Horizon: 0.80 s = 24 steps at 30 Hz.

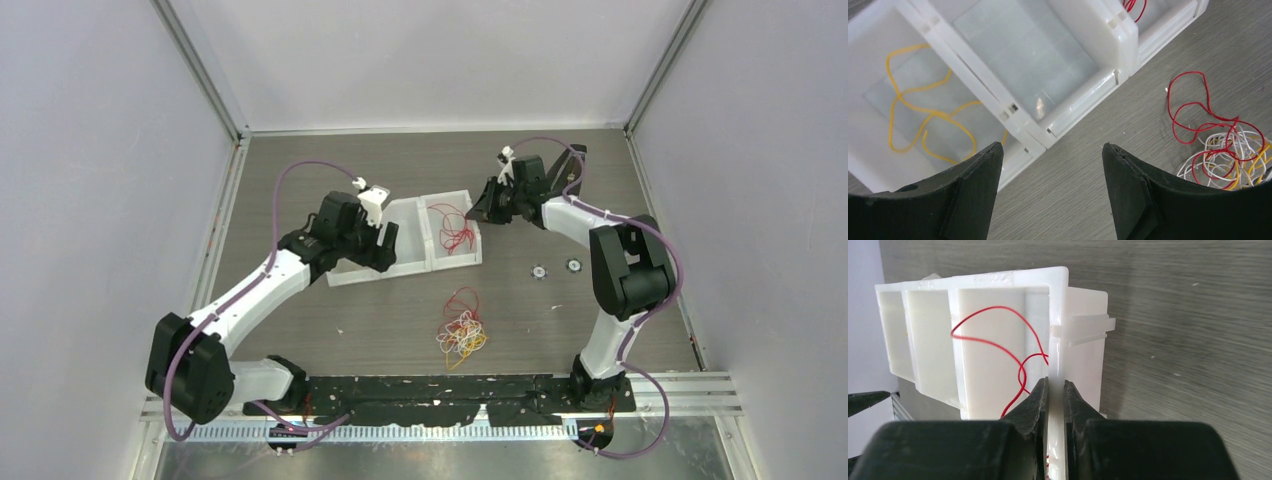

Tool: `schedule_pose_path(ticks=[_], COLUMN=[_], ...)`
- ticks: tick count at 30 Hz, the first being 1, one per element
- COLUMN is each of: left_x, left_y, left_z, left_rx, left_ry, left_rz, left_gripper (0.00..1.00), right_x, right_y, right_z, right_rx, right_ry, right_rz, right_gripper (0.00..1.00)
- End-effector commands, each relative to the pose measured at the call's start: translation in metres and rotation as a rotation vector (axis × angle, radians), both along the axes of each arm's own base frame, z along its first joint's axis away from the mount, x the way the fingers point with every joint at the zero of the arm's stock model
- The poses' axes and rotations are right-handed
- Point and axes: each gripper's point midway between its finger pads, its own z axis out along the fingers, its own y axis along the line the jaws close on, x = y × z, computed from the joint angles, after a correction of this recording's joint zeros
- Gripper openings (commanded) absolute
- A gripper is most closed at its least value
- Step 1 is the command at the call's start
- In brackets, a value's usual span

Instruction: Untangle the cables

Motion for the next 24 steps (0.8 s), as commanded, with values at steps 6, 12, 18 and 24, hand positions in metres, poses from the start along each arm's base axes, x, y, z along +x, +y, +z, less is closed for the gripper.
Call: schedule_pose_path(ticks=[6, 12, 18, 24], left_x=[0.012, -0.038, -0.103, -0.118], left_y=[-0.011, -0.027, -0.051, -0.073], left_z=[0.039, 0.072, 0.058, 0.058], left_rx=[-0.077, -0.201, -0.355, -0.543], left_ry=[-0.116, -0.161, 0.015, 0.119], left_rz=[-0.112, -0.360, -0.588, -0.580], left_gripper=[0.85, 0.95, 0.94, 0.88], right_x=[0.024, 0.014, -0.113, -0.229], right_y=[-0.050, -0.099, -0.076, -0.023], right_z=[0.052, 0.120, 0.128, 0.065], right_rx=[-0.093, -0.261, -0.141, -0.137], right_ry=[-0.168, -0.363, -0.297, -0.194], right_rz=[-0.110, 0.081, 0.522, 0.941], right_gripper=[0.45, 0.86, 0.90, 0.86])
